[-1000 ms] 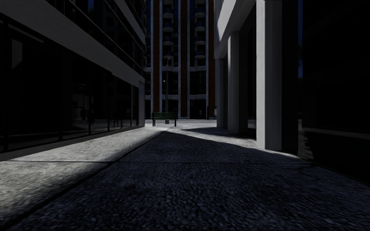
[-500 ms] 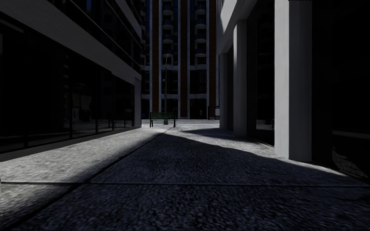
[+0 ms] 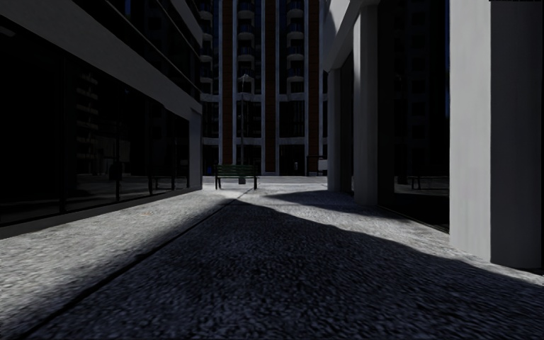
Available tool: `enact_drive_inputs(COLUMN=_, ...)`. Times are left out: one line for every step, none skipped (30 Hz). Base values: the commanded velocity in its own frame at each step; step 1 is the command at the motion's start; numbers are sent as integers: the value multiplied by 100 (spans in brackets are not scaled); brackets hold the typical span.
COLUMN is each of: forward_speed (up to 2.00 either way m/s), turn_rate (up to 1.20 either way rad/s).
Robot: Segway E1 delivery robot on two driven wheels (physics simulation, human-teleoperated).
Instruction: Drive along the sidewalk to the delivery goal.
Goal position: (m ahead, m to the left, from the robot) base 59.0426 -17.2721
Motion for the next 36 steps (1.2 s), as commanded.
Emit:
enact_drive_inputs(forward_speed=200, turn_rate=0)
enact_drive_inputs(forward_speed=200, turn_rate=0)
enact_drive_inputs(forward_speed=200, turn_rate=0)
enact_drive_inputs(forward_speed=200, turn_rate=0)
enact_drive_inputs(forward_speed=200, turn_rate=0)
enact_drive_inputs(forward_speed=200, turn_rate=0)
enact_drive_inputs(forward_speed=200, turn_rate=0)
enact_drive_inputs(forward_speed=200, turn_rate=0)
enact_drive_inputs(forward_speed=200, turn_rate=0)
enact_drive_inputs(forward_speed=200, turn_rate=-4)
enact_drive_inputs(forward_speed=200, turn_rate=-14)
enact_drive_inputs(forward_speed=200, turn_rate=-18)
enact_drive_inputs(forward_speed=200, turn_rate=-19)
enact_drive_inputs(forward_speed=200, turn_rate=-19)
enact_drive_inputs(forward_speed=200, turn_rate=-19)
enact_drive_inputs(forward_speed=200, turn_rate=-19)
enact_drive_inputs(forward_speed=200, turn_rate=-19)
enact_drive_inputs(forward_speed=200, turn_rate=-19)
enact_drive_inputs(forward_speed=200, turn_rate=-19)
enact_drive_inputs(forward_speed=200, turn_rate=-19)
enact_drive_inputs(forward_speed=200, turn_rate=-19)
enact_drive_inputs(forward_speed=200, turn_rate=-19)
enact_drive_inputs(forward_speed=200, turn_rate=-19)
enact_drive_inputs(forward_speed=200, turn_rate=-19)
enact_drive_inputs(forward_speed=200, turn_rate=-19)
enact_drive_inputs(forward_speed=200, turn_rate=-16)
enact_drive_inputs(forward_speed=200, turn_rate=-12)
enact_drive_inputs(forward_speed=200, turn_rate=-12)
enact_drive_inputs(forward_speed=200, turn_rate=-12)
enact_drive_inputs(forward_speed=200, turn_rate=-2)
enact_drive_inputs(forward_speed=200, turn_rate=0)
enact_drive_inputs(forward_speed=200, turn_rate=0)
enact_drive_inputs(forward_speed=200, turn_rate=0)
enact_drive_inputs(forward_speed=200, turn_rate=0)
enact_drive_inputs(forward_speed=200, turn_rate=0)
enact_drive_inputs(forward_speed=200, turn_rate=0)
